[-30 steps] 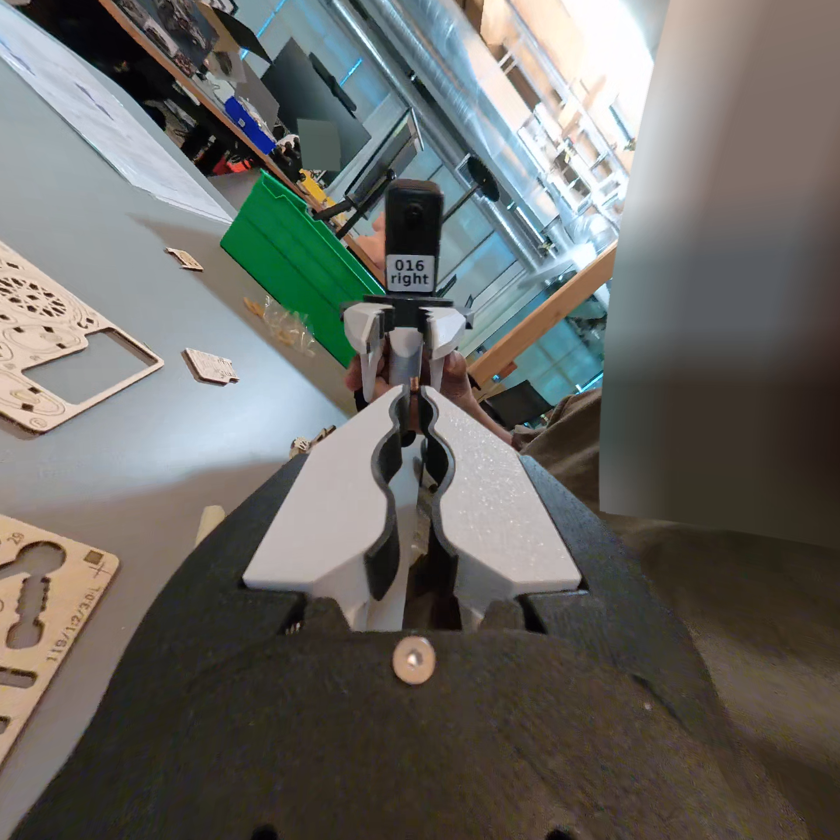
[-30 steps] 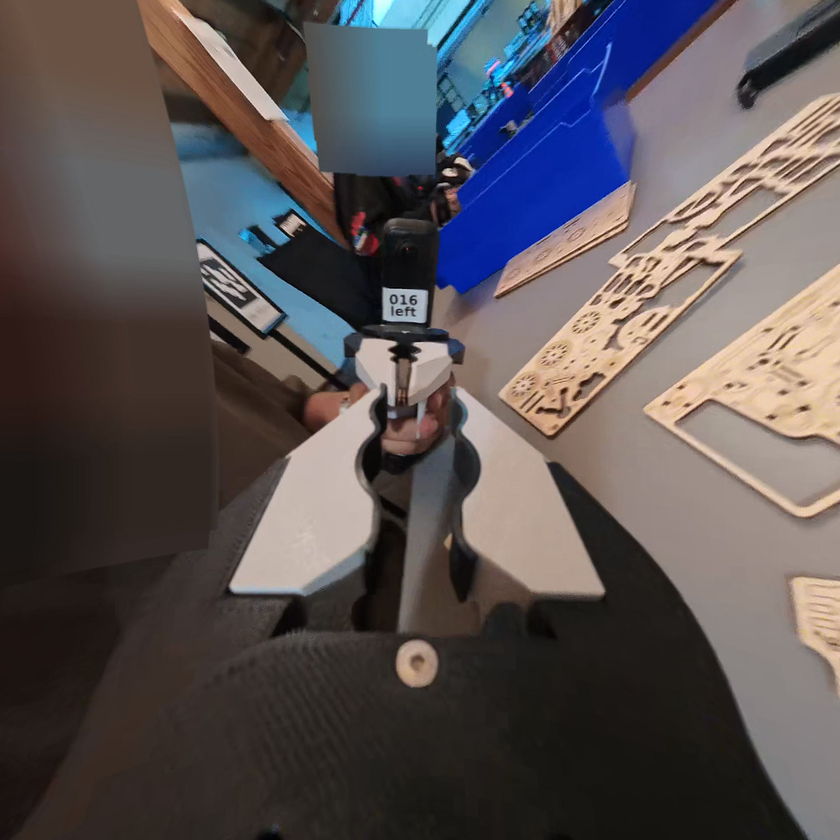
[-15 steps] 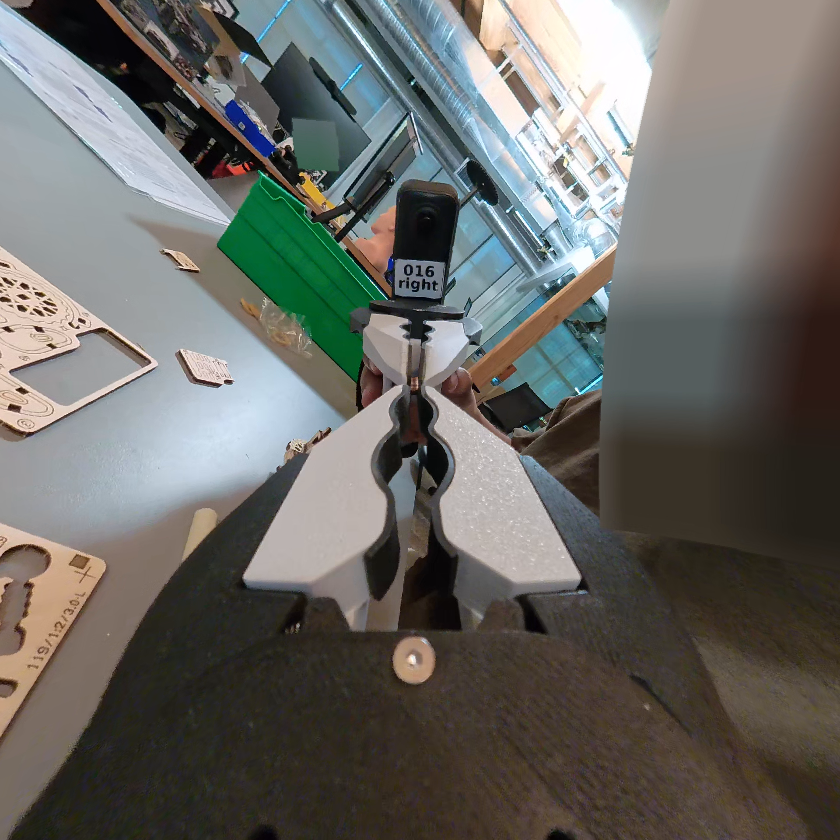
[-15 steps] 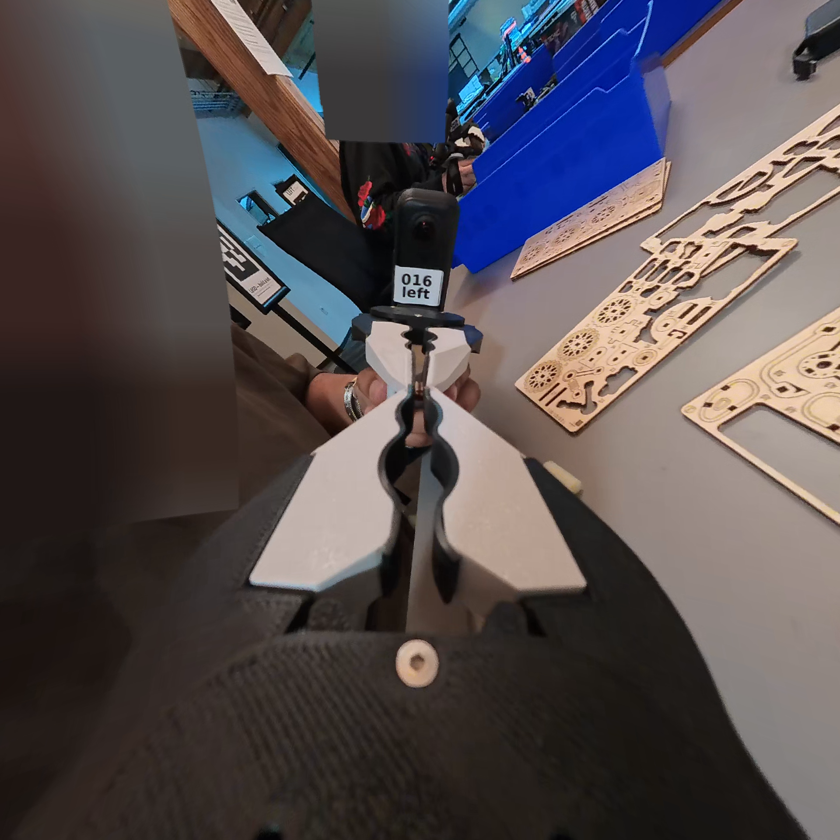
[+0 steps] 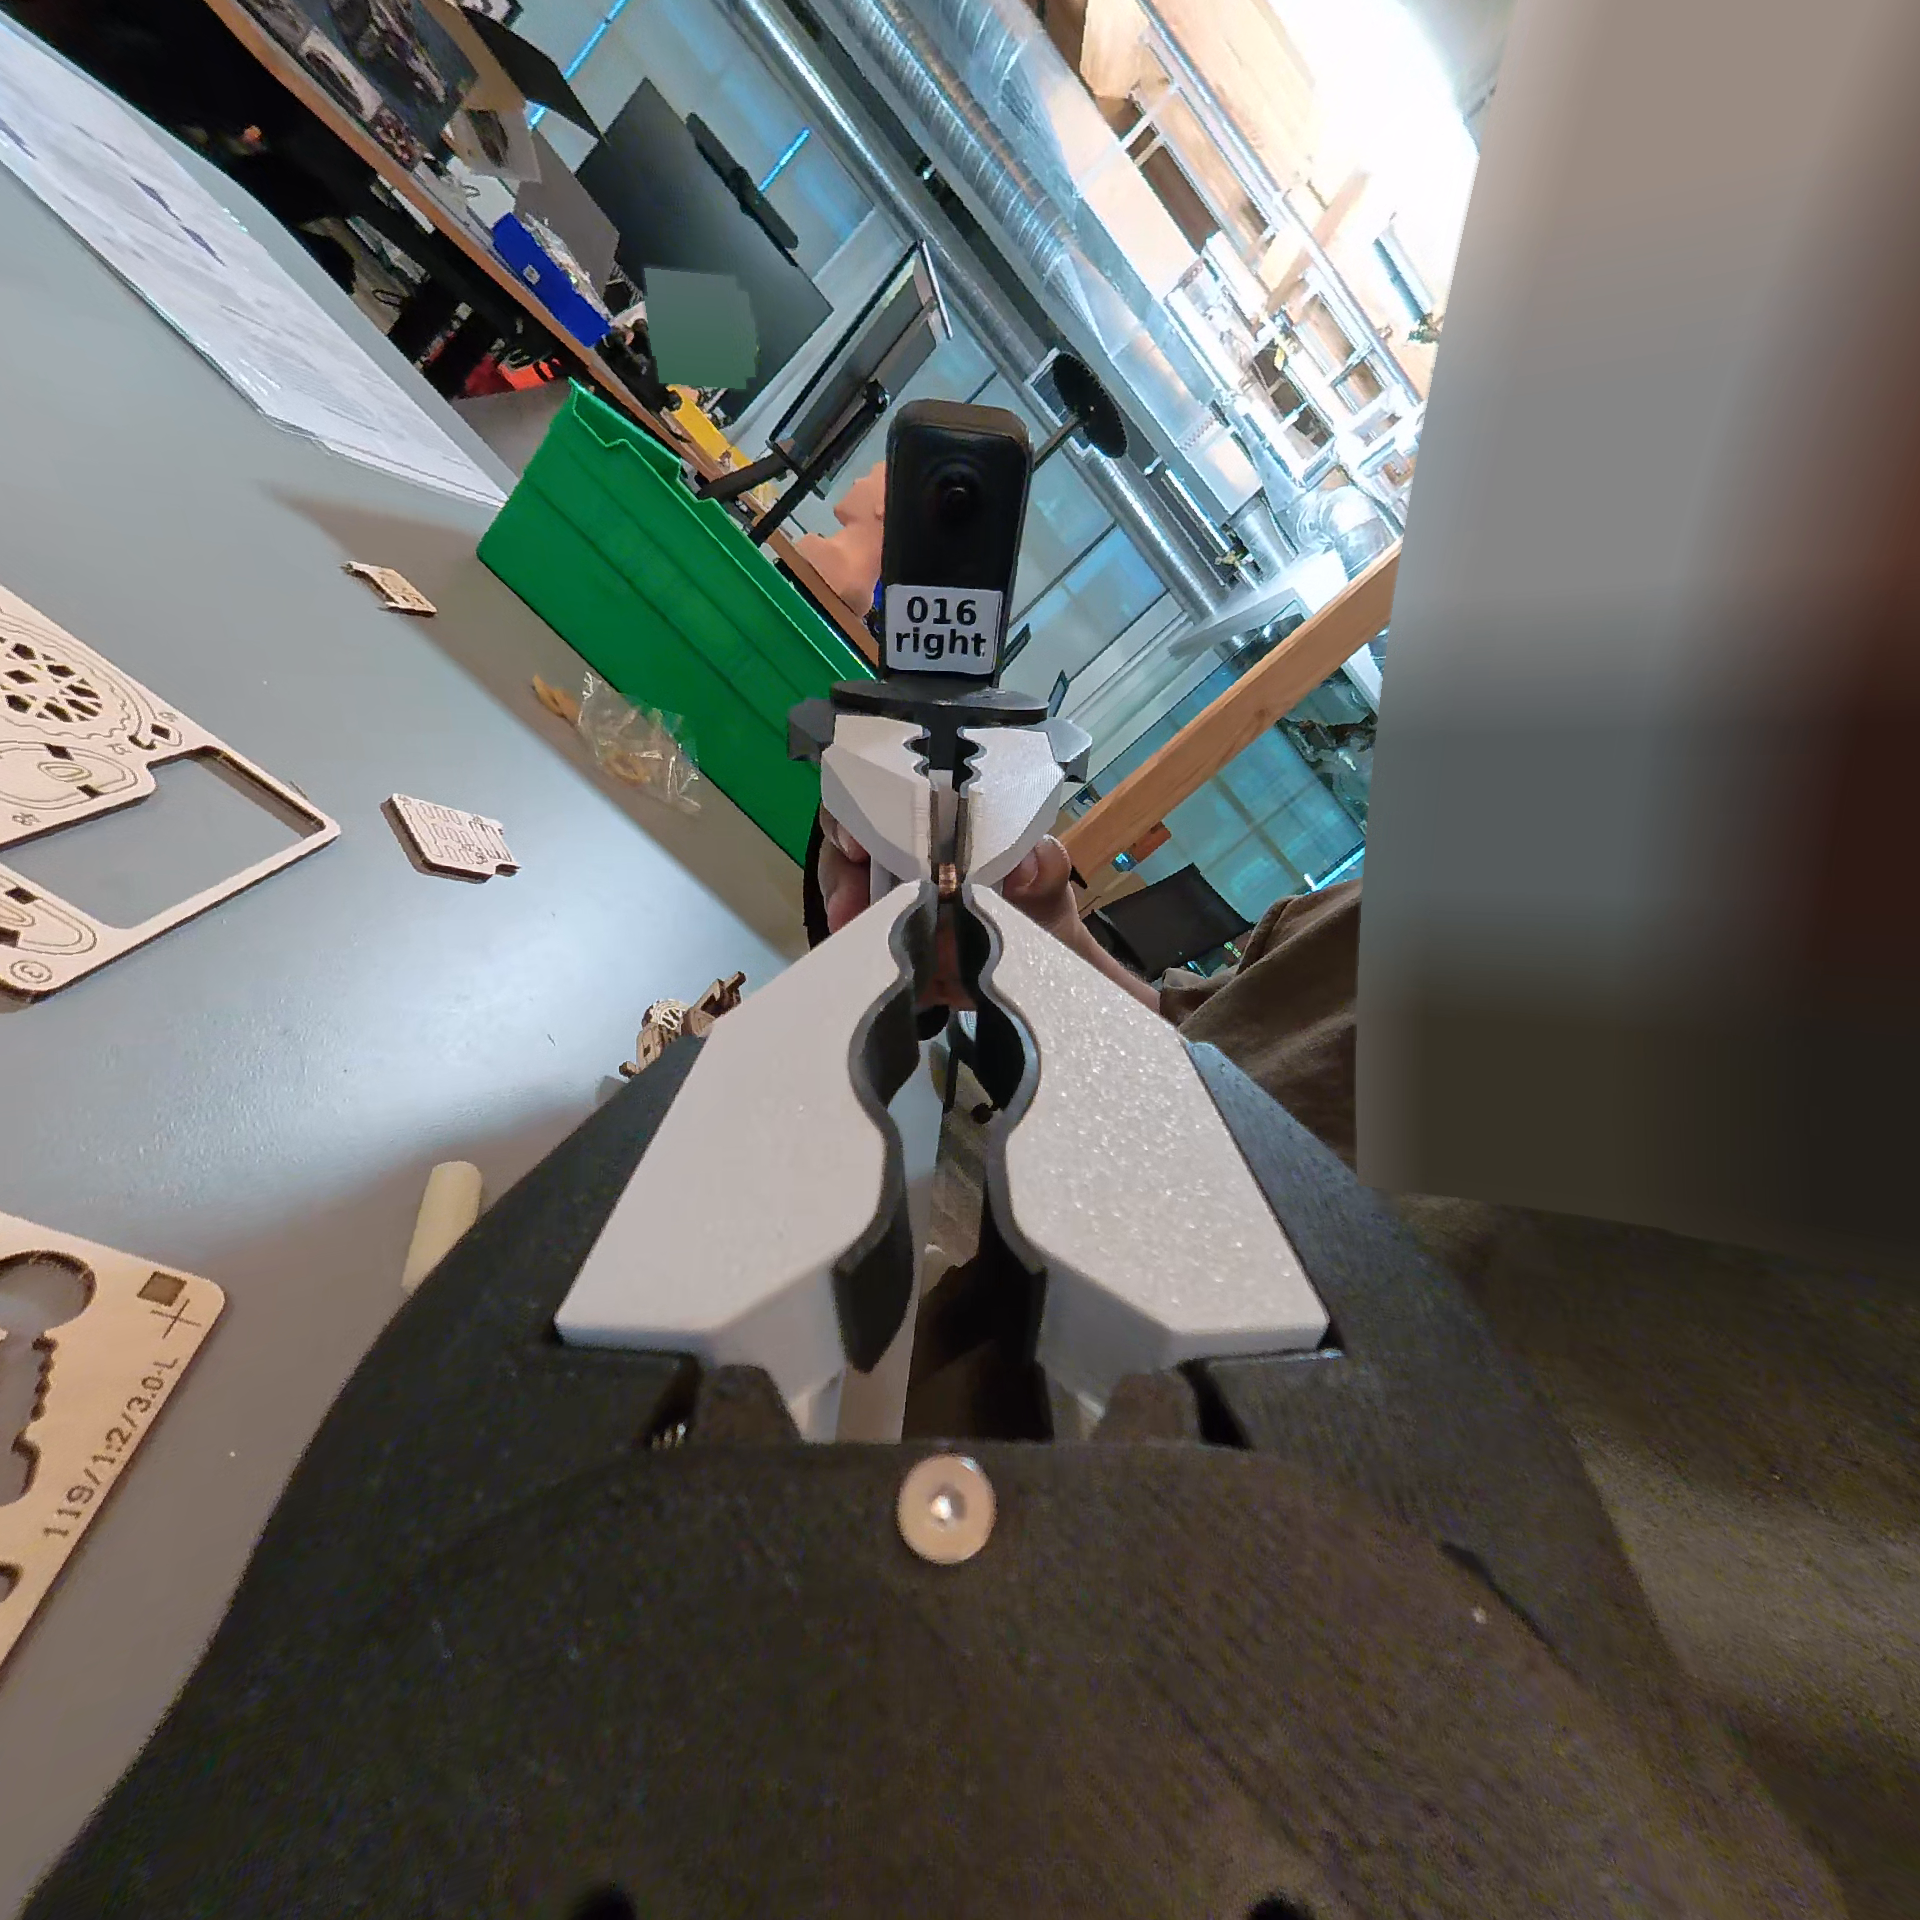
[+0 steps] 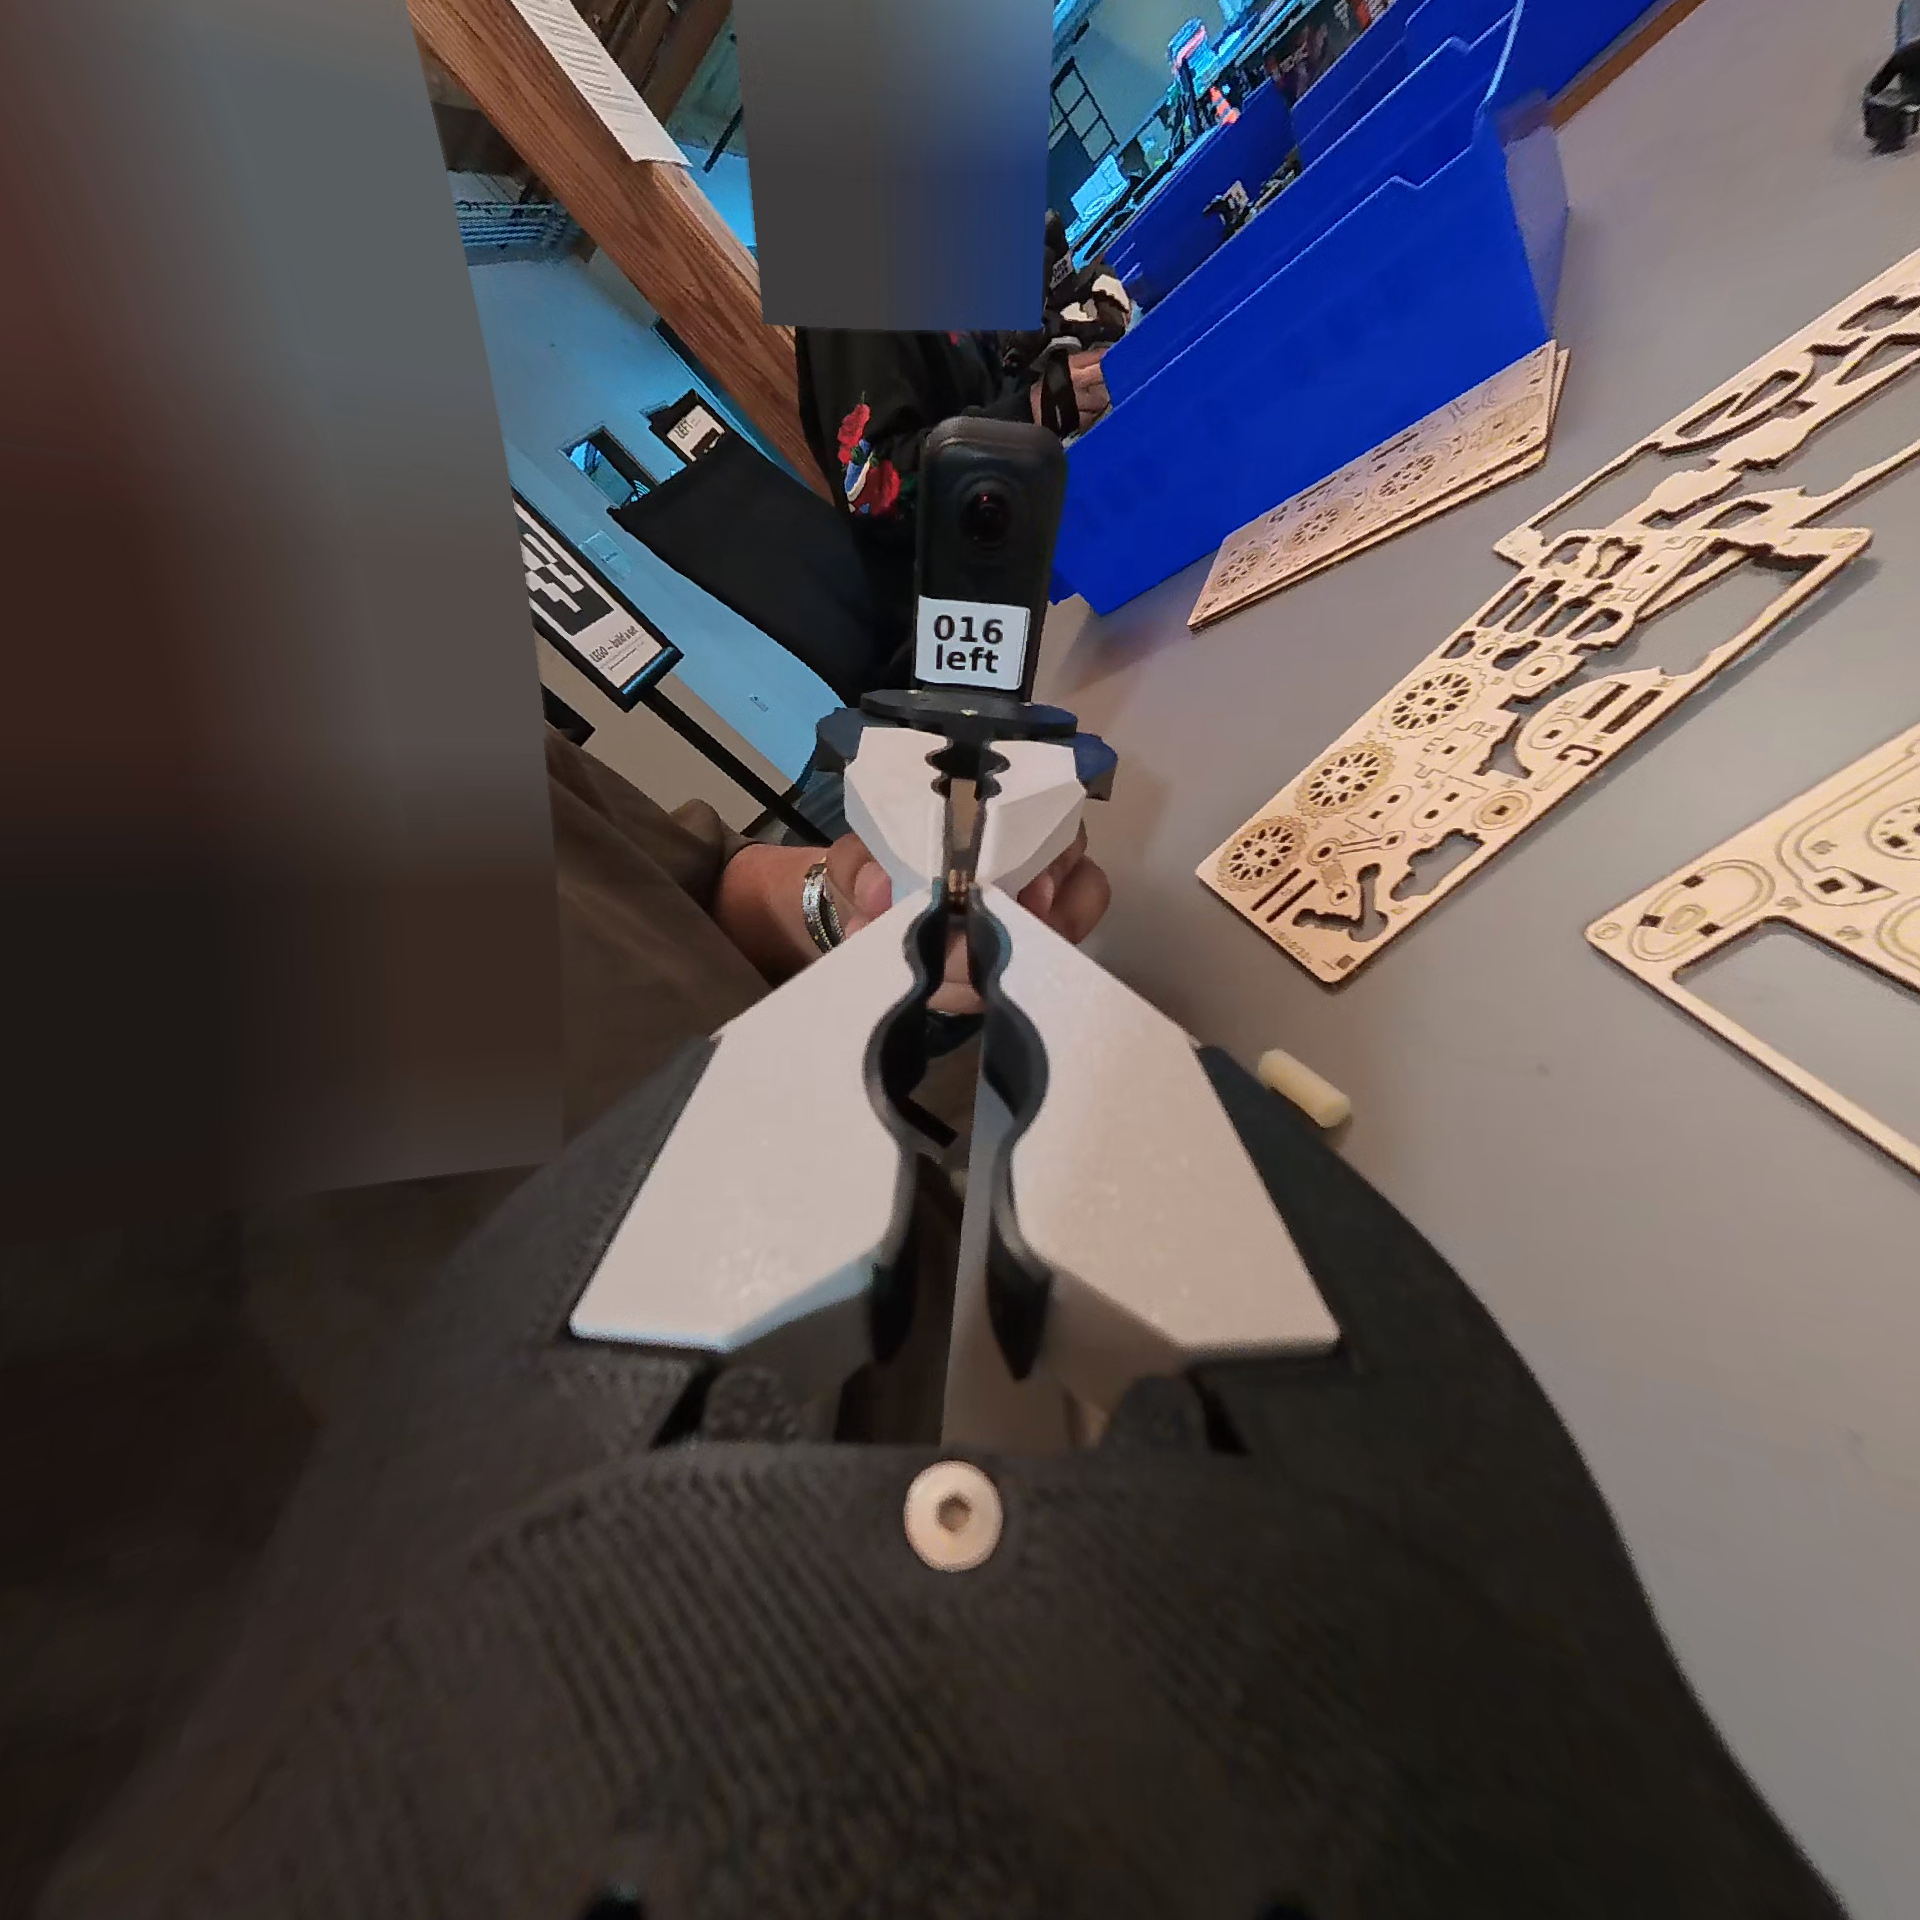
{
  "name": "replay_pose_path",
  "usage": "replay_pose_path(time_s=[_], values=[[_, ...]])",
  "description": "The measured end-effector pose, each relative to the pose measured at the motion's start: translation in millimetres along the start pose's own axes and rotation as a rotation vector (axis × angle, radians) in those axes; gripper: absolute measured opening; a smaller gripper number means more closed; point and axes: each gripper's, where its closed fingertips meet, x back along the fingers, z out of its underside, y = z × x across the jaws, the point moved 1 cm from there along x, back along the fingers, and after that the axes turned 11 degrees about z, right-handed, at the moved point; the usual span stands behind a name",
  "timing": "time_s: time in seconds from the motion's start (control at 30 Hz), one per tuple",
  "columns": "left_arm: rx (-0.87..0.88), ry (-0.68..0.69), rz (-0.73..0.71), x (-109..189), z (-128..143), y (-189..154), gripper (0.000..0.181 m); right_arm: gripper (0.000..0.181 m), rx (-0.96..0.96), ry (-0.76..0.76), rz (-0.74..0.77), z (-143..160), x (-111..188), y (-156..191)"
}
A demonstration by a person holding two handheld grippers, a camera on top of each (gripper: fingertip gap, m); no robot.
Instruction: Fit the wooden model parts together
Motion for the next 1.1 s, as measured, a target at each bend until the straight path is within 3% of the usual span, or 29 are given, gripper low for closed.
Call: replay_pose_path(time_s=[0.2,0.4,0.57,0.63,0.87,1.1], values=[[0.005,-0.004,-0.010,-1.4,0.3,1.0,0.000,0.000,0.007,0.007,0.015,-0.4,1.1,-1.0],[-0.014,-0.028,-0.103,9.2,-11.3,8.1,0.032,0.000,-0.041,-0.072,0.048,-15.5,17.0,-13.3],[-0.181,0.201,-0.554,37.0,7.9,48.4,0.032,0.000,-0.081,-0.089,0.055,-18.4,22.1,-22.3],[-0.244,0.317,-0.656,41.1,21.2,57.1,0.033,0.000,-0.050,-0.062,0.091,-15.3,20.0,-25.6],[-0.282,0.469,-0.726,40.8,46.0,72.6,0.028,0.000,0.203,0.196,0.364,13.8,6.0,-45.7],[-0.243,0.583,-0.813,45.8,58.5,87.1,0.014,0.001,0.208,0.223,0.340,18.9,-6.3,-39.8]])
